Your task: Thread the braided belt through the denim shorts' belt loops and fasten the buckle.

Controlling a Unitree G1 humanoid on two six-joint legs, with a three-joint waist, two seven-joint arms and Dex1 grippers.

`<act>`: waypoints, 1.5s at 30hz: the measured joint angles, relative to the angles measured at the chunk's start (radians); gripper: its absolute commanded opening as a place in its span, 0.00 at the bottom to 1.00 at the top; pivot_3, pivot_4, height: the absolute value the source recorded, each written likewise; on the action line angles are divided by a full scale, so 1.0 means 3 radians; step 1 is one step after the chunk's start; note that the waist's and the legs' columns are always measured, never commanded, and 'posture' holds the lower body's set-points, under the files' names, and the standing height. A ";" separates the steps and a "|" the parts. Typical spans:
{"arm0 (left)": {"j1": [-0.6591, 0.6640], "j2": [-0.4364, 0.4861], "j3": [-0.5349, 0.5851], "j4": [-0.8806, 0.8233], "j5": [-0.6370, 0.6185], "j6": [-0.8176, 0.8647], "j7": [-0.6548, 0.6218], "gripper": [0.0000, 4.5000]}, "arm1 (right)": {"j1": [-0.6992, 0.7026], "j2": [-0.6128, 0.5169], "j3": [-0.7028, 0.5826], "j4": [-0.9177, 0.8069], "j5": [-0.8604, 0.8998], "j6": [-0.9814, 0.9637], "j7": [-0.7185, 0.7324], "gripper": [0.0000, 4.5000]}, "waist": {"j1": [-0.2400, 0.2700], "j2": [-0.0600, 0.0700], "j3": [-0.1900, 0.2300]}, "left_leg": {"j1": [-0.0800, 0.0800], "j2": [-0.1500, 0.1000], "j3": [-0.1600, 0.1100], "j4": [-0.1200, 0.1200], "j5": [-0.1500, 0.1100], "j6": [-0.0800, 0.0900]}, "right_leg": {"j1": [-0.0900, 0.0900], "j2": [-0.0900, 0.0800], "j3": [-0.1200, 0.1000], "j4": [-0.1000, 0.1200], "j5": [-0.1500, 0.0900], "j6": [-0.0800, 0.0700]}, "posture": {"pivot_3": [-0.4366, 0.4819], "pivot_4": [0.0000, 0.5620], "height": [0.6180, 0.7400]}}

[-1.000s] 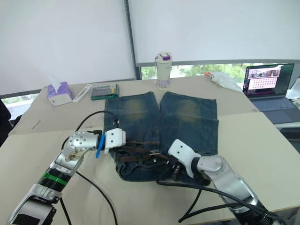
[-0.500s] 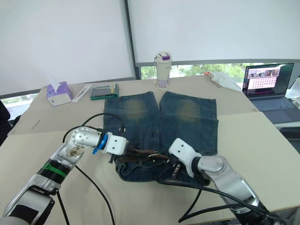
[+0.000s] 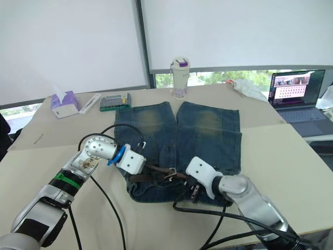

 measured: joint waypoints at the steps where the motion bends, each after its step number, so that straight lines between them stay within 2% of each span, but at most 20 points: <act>1: 0.0000 0.0000 0.0000 0.0000 -0.0009 0.0003 -0.0039 0.00 | 0.0003 0.0000 -0.0001 0.0000 -0.0006 -0.0016 -0.0013 0.01 | -0.0002 0.0000 0.0000 | 0.0000 0.0000 0.0000 0.0000 0.0000 0.0000 | 0.0000 0.0000 0.0000 0.0000 0.0000 0.0000 | 0.48 0.27 1.00; 5: 0.0000 -0.0008 0.0001 0.0004 -0.0047 0.0021 -0.0123 0.00 | 0.0012 0.0003 -0.0015 0.0000 0.0001 -0.0028 -0.0051 0.01 | -0.0001 0.0000 0.0000 | 0.0000 -0.0001 0.0000 0.0000 0.0000 0.0000 | 0.0000 0.0000 0.0000 0.0000 0.0000 0.0000 | 0.48 0.27 1.00; 14: 0.0068 -0.0298 0.0027 0.0095 0.0237 0.0024 0.0476 0.00 | 0.0093 0.0217 -0.0275 -0.0052 0.0282 0.0178 -0.0067 0.01 | 0.0009 0.0002 -0.0002 | 0.0002 0.0000 0.0000 0.0002 0.0002 -0.0002 | 0.0002 0.0000 0.0002 0.0001 0.0000 0.0000 | 0.48 0.27 1.00; 19: 0.0226 -0.0465 0.0035 0.0043 0.0284 0.0092 0.0711 0.00 | 0.0123 0.0128 -0.0262 -0.0049 0.0287 0.0199 -0.0041 0.01 | 0.0025 0.0002 -0.0001 | 0.0001 -0.0002 0.0000 0.0002 0.0003 0.0001 | 0.0004 -0.0005 0.0000 0.0001 0.0000 0.0000 | 0.48 0.27 1.00; 20: 0.0240 -0.0493 0.0037 0.0037 0.0284 0.0113 0.0741 0.00 | 0.0123 0.0100 -0.0262 -0.0052 0.0291 0.0198 -0.0012 0.16 | 0.0027 0.0002 -0.0001 | 0.0002 -0.0003 0.0000 0.0002 0.0003 0.0002 | 0.0005 -0.0005 0.0000 0.0001 0.0001 0.0000 | 0.48 0.27 1.00; 24: 0.0266 -0.0574 0.0022 0.0010 0.0292 0.0220 0.0810 0.00 | 0.0158 -0.0101 -0.0299 -0.0194 0.0317 0.0161 0.0133 0.45 | 0.0020 0.0002 -0.0001 | 0.0001 -0.0004 0.0000 0.0002 0.0004 0.0002 | 0.0005 -0.0005 0.0000 0.0001 0.0000 0.0001 | 0.48 0.27 1.00; 31: 0.0286 -0.0596 -0.0022 -0.0028 0.0289 0.0234 0.0810 0.00 | 0.0094 -0.0228 -0.0633 -0.0428 0.0405 0.0104 0.0129 0.45 | 0.0024 0.0006 -0.0004 | 0.0002 -0.0002 0.0000 0.0003 0.0003 0.0002 | 0.0007 -0.0006 0.0000 0.0001 0.0001 0.0002 | 0.48 0.27 1.00; 37: 0.0287 -0.0600 -0.0027 -0.0031 0.0282 0.0266 0.0810 0.00 | -0.0006 -0.0232 -0.0238 -0.0178 0.0152 -0.0011 0.0023 0.45 | 0.0025 0.0006 -0.0004 | 0.0000 -0.0003 0.0002 0.0003 0.0004 0.0001 | 0.0006 -0.0007 0.0000 0.0001 0.0001 0.0002 | 0.48 0.27 1.00; 45: 0.0290 -0.0603 -0.0033 -0.0056 0.0282 0.0312 0.0812 0.00 | -0.0061 -0.0279 -0.0096 -0.0093 0.0015 -0.0093 0.0028 0.45 | 0.0026 0.0006 -0.0004 | 0.0001 -0.0003 0.0002 0.0003 0.0004 0.0000 | 0.0006 -0.0007 0.0001 0.0001 0.0001 0.0002 | 0.48 0.27 1.00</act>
